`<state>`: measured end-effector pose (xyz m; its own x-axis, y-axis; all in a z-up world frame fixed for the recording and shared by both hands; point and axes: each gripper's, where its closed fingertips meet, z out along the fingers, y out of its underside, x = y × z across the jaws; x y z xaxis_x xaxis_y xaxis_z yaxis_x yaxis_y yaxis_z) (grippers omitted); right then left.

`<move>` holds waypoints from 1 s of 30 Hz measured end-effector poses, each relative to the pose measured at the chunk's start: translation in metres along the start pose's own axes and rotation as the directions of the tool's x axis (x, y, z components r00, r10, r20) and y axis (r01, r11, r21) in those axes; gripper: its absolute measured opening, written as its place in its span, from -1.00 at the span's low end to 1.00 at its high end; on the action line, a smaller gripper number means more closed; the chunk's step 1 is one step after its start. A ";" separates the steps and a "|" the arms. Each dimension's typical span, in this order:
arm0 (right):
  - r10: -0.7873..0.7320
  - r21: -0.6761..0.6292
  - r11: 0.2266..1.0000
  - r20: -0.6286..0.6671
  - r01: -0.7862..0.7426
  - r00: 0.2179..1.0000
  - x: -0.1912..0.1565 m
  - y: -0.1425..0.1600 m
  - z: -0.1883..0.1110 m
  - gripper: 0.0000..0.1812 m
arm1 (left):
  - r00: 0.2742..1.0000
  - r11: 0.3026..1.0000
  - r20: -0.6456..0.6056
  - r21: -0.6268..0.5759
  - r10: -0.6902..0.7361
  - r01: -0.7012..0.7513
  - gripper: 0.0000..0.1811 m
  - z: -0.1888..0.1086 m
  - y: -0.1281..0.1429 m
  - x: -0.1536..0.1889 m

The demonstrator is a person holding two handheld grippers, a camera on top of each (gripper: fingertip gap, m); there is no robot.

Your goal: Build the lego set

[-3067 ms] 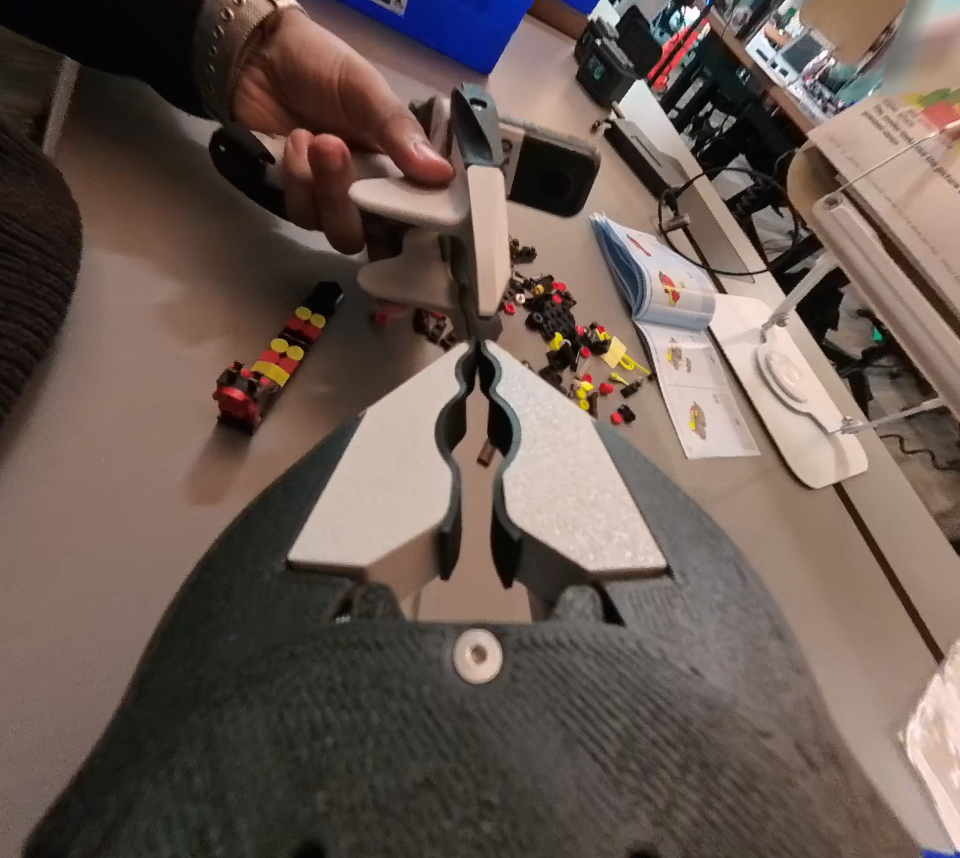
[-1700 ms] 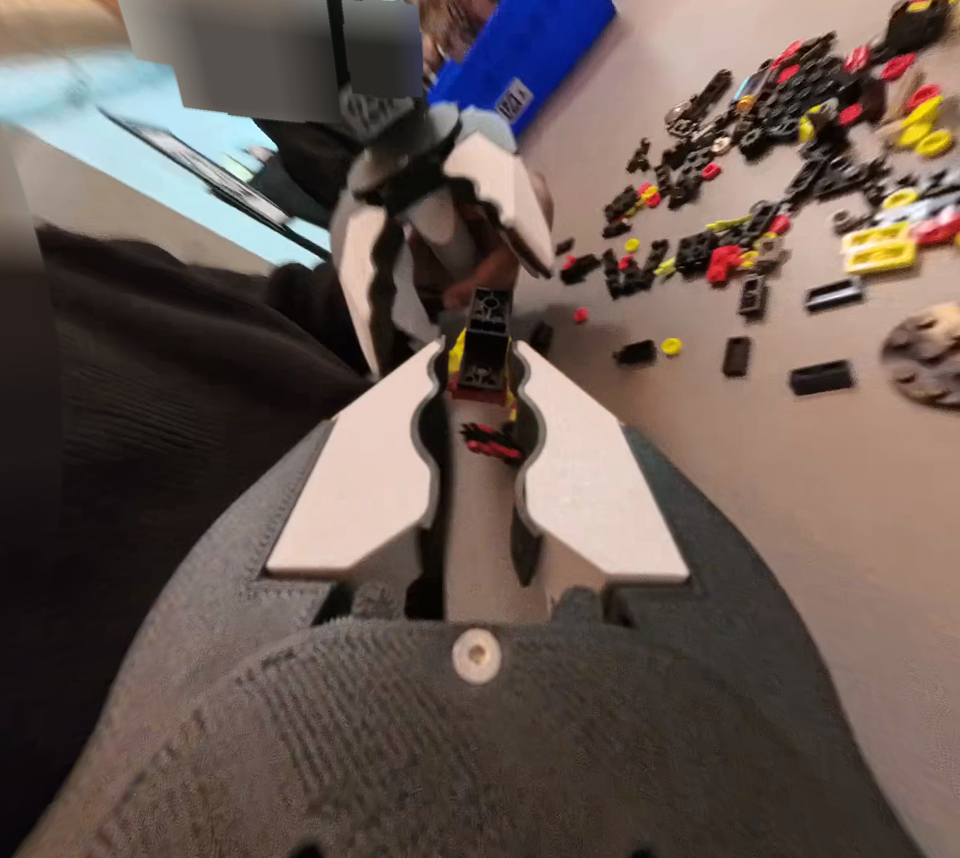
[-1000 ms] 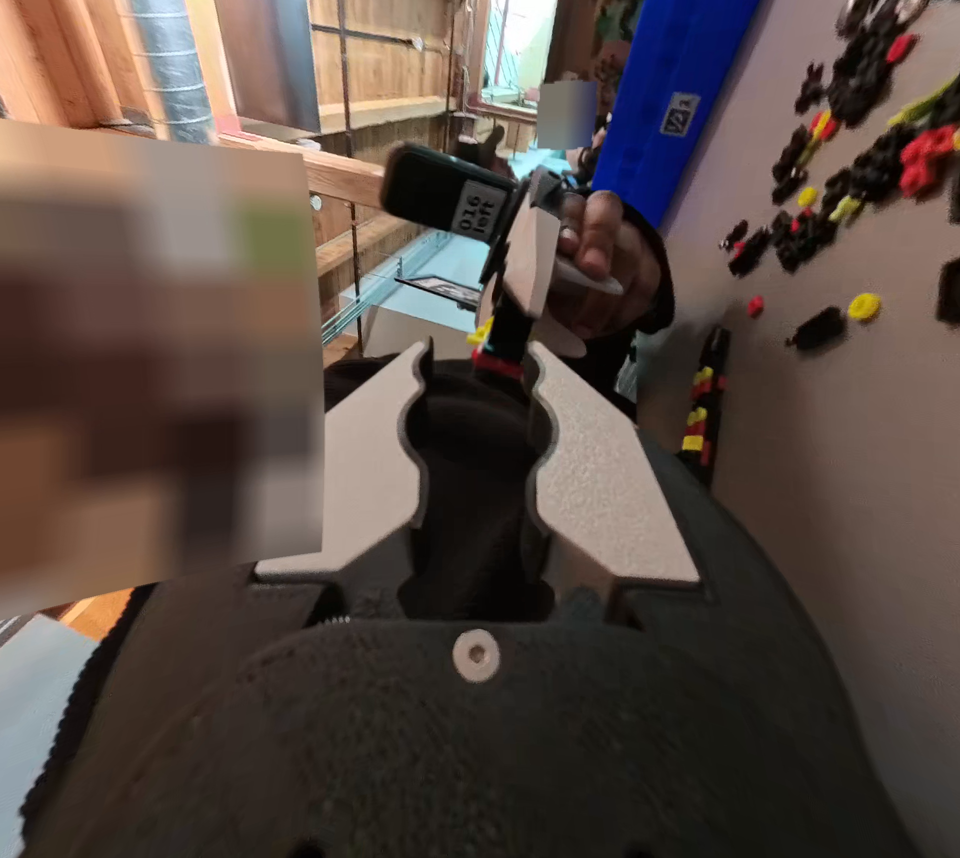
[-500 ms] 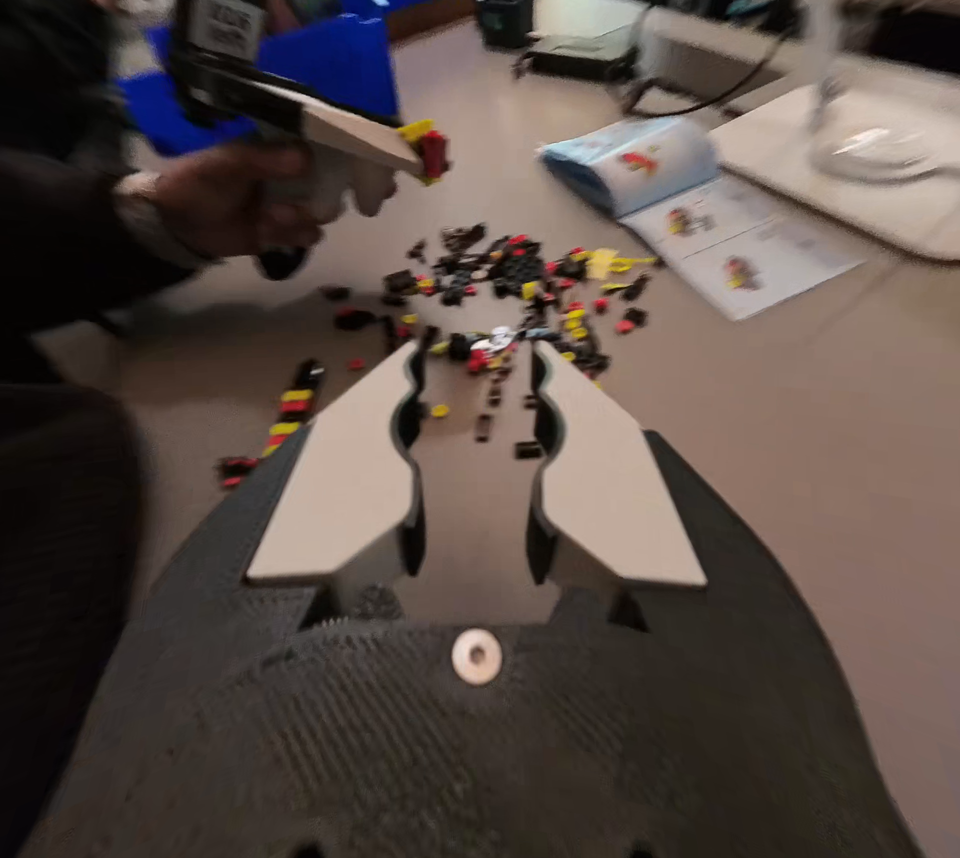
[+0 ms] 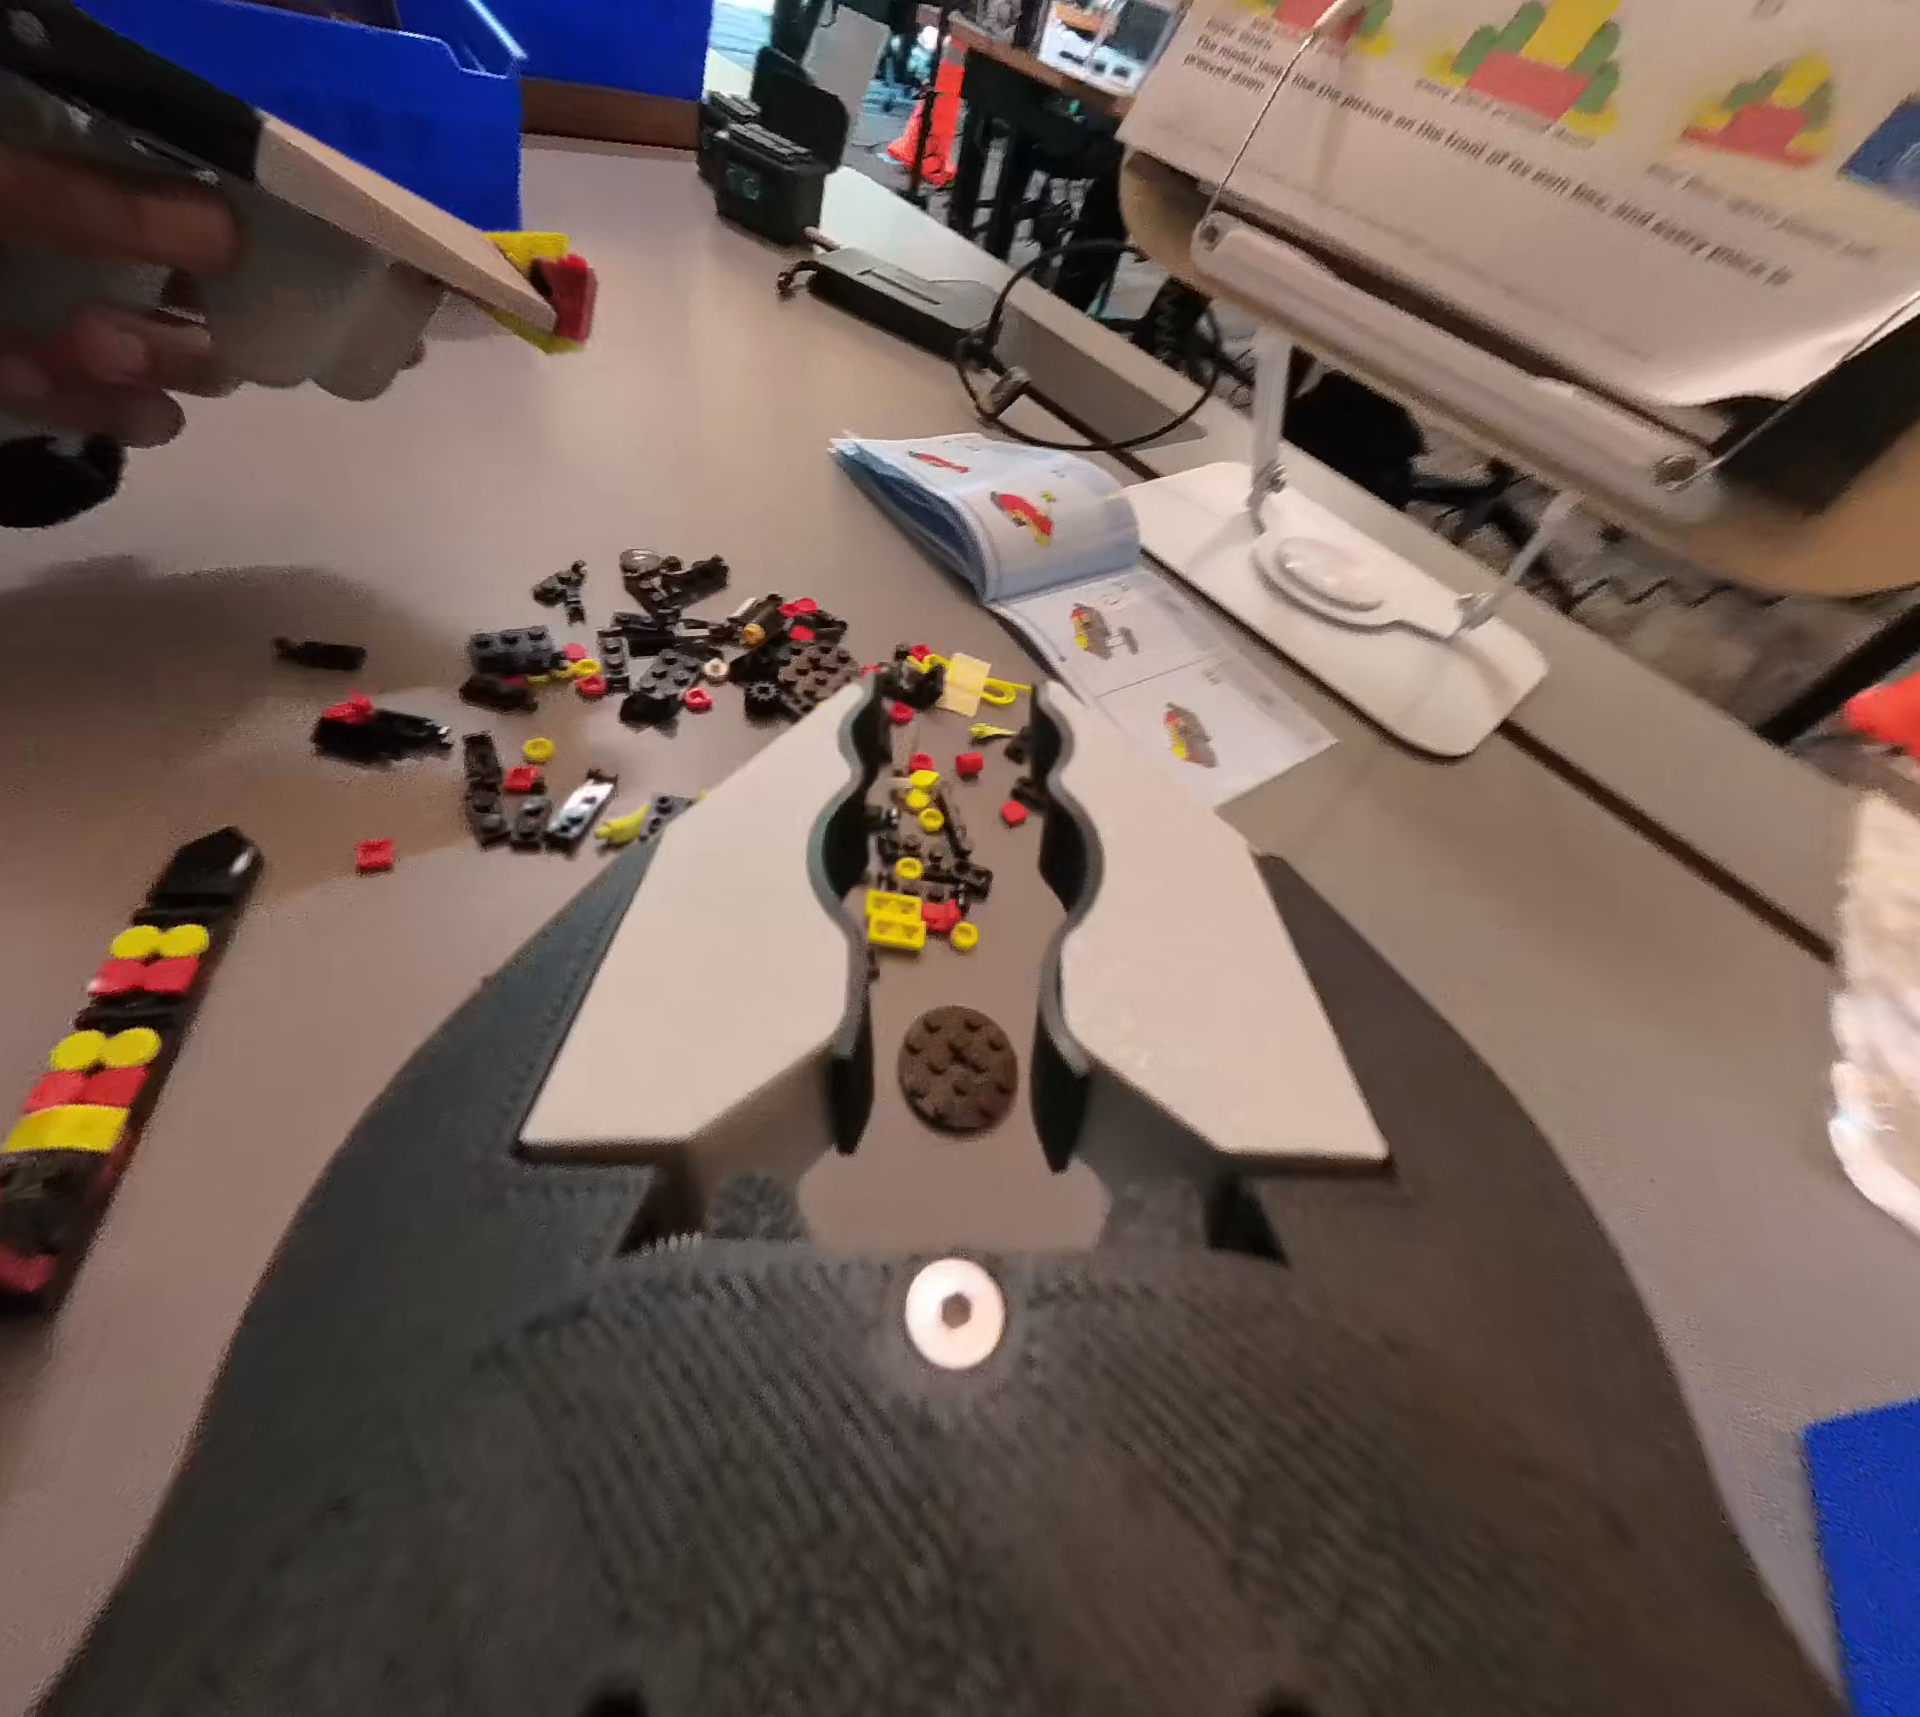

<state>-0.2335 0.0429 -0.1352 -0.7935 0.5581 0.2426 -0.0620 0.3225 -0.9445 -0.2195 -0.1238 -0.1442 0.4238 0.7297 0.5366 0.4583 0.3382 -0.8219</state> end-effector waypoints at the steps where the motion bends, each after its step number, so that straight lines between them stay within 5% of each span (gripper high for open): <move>1: 0.026 -0.010 1.000 0.015 -0.026 1.000 0.001 0.003 0.001 -0.73 | 1.000 1.000 0.008 0.008 -0.008 0.008 -0.80 -0.002 -0.001 -0.002; 5: 0.059 -0.116 0.991 0.002 -0.059 0.998 0.016 0.027 0.005 -1.00 | 1.000 1.000 0.009 -0.009 0.011 -0.011 -0.79 0.000 0.003 0.000; 14: 0.289 -0.298 0.921 0.097 -0.249 0.952 0.005 0.065 0.013 -0.79 | 0.999 0.999 -0.031 -0.023 -0.026 0.025 -0.79 0.006 0.008 0.006; 20: 0.257 -0.289 0.935 0.160 -0.203 0.953 -0.006 0.060 0.020 -0.99 | 0.998 0.998 -0.036 -0.014 -0.055 0.055 -0.79 0.006 0.007 0.005; 30: 0.192 -0.252 0.956 0.159 -0.148 0.968 -0.003 0.049 0.041 -0.92 | 0.994 0.995 -0.043 -0.042 -0.097 0.095 -0.79 0.011 0.014 0.003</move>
<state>-0.2593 0.0260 -0.1917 -0.8765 0.4810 0.0186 0.2111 0.4187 -0.8833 -0.2205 -0.1109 -0.1562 0.4102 0.6676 0.6213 0.5291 0.3807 -0.7584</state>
